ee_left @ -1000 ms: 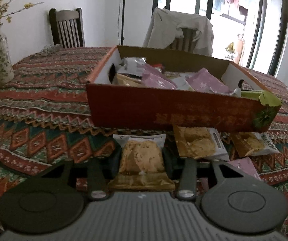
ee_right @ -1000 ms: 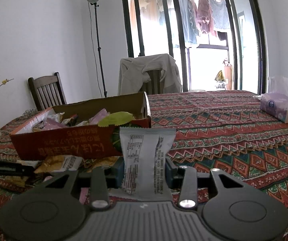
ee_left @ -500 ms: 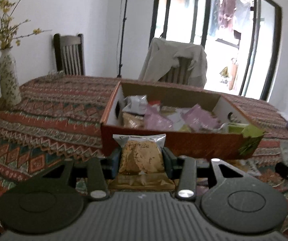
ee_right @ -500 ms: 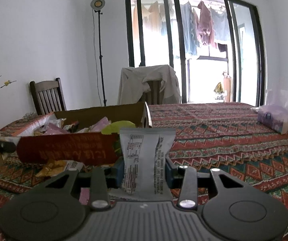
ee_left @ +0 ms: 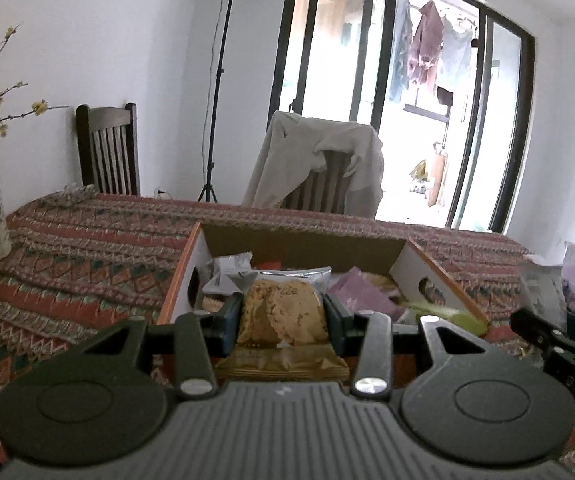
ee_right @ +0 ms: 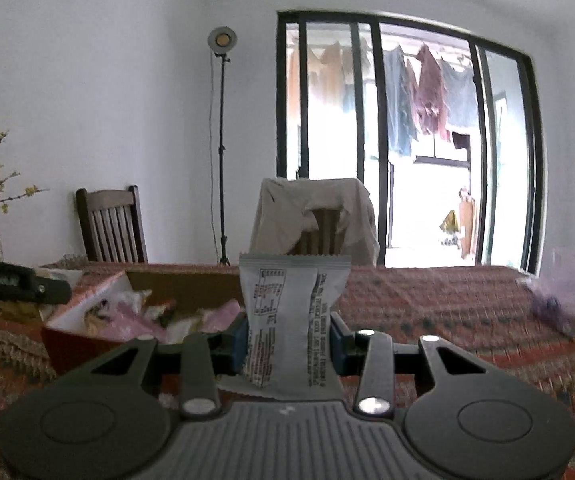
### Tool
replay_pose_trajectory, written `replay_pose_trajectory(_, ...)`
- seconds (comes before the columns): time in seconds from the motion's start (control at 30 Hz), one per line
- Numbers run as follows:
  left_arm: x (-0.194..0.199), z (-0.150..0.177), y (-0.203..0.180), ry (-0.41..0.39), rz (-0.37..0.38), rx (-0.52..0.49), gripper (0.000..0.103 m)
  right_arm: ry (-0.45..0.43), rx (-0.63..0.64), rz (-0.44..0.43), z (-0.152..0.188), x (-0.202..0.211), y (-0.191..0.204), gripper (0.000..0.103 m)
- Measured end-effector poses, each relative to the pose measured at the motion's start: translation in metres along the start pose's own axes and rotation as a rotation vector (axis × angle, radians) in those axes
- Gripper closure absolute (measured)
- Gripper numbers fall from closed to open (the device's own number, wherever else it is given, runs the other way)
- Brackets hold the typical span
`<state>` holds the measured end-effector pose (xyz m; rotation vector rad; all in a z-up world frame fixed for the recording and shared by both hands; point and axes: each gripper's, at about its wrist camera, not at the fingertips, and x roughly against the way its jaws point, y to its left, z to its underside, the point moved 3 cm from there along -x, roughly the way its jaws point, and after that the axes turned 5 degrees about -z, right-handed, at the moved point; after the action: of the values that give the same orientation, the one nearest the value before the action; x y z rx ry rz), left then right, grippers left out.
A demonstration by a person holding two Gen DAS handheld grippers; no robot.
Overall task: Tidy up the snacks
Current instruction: 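Carry the cracker packet and white bar over the box and release both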
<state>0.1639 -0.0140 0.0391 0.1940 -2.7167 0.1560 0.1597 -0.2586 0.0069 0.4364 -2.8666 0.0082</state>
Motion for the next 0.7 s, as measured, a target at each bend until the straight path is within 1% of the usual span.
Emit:
replay_pose_trajectory(0.23,-0.024,-0.021,-0.004,-0.025,-0.002,0.010,0.059,-0.020,0.025,-0.029,-0.027,-0.032,0.012,0.064)
replay_pose_trajectory(0.37,-0.043,-0.027,-0.003,-0.022,-0.007,0.030,0.059,-0.021,0.018,-0.039,-0.037,-0.055,0.017,0.064)
replay_pose_trajectory(0.57,-0.074,-0.030,0.001,-0.023,-0.035,0.061,0.059,-0.014,-0.016,-0.048,-0.041,-0.091,0.020,0.064)
replay_pose_trajectory(0.7,-0.087,-0.021,0.005,-0.025,-0.050,0.060,0.059,-0.004,-0.045,-0.057,-0.035,-0.109,0.017,0.064)
